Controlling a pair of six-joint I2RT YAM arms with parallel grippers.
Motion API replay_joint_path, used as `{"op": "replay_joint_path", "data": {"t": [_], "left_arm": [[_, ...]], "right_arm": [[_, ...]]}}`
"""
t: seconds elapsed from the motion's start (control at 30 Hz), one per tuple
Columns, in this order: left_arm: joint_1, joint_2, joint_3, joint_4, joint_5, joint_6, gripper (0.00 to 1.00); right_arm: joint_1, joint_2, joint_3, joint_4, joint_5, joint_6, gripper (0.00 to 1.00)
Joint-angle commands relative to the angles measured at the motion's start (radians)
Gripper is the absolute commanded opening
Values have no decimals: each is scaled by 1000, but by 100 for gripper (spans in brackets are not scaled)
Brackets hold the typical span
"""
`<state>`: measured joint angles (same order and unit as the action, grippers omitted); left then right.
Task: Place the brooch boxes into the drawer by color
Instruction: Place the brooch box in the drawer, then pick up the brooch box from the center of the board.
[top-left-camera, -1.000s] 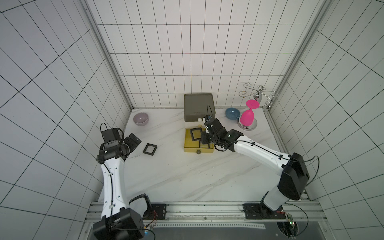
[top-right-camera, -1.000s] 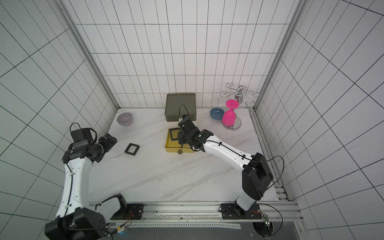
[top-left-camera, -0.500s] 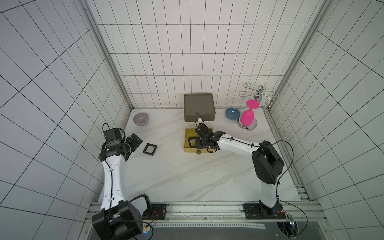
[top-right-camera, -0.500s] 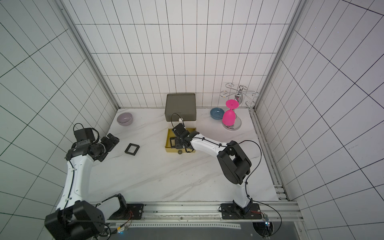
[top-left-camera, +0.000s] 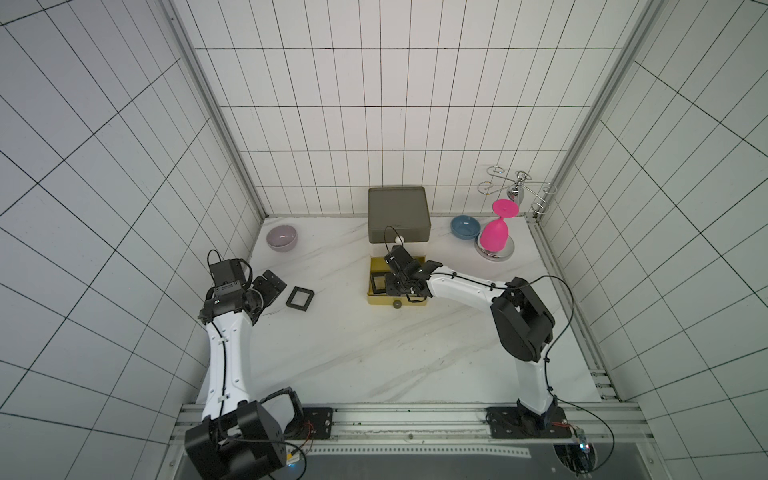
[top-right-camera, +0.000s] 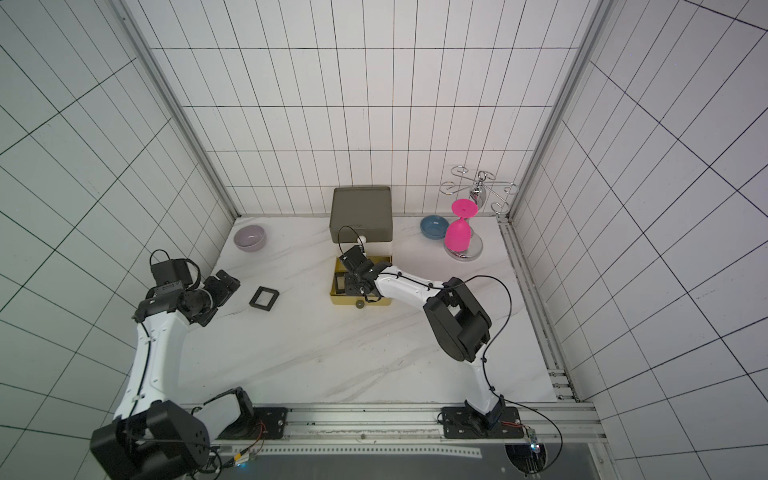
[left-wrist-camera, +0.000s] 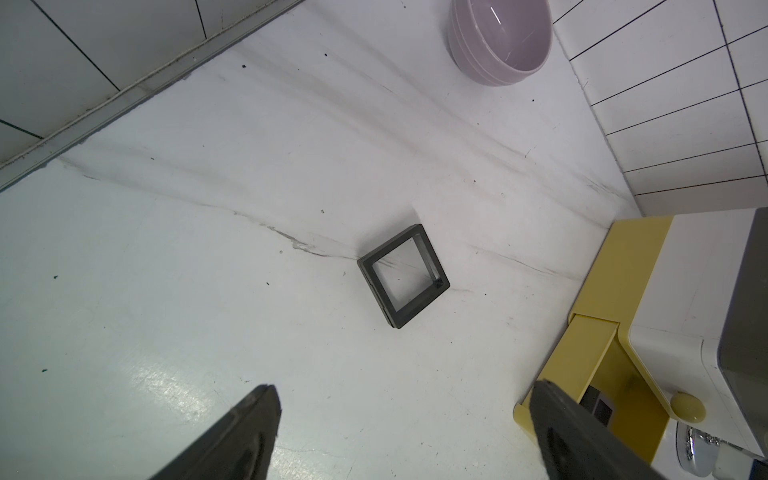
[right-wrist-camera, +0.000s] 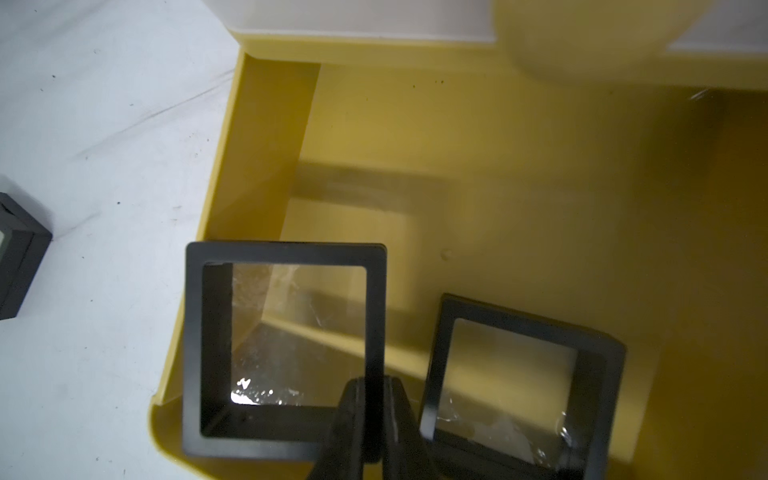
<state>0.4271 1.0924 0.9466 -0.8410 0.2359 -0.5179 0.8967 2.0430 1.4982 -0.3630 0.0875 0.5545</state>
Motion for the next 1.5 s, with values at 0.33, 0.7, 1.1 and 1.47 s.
{"op": "replay_joint_path", "data": {"t": [0.33,0.7,1.1,1.47], "left_arm": [[-2,35,8,-2,-23,-16,98],[-44,170,-6,35,-13,-60,90],[-97,336,11,23,-76,-55,72],[-107,432,35,78,-73,-88,64]], "right_arm": [[-8,-53,37,15,-20,-22,35],[21,-305,-115,6,-81,-28,38],[-3,-474,-312,4,-117,-22,39],[-22,-492,-357,10,-145,-27,39]]}}
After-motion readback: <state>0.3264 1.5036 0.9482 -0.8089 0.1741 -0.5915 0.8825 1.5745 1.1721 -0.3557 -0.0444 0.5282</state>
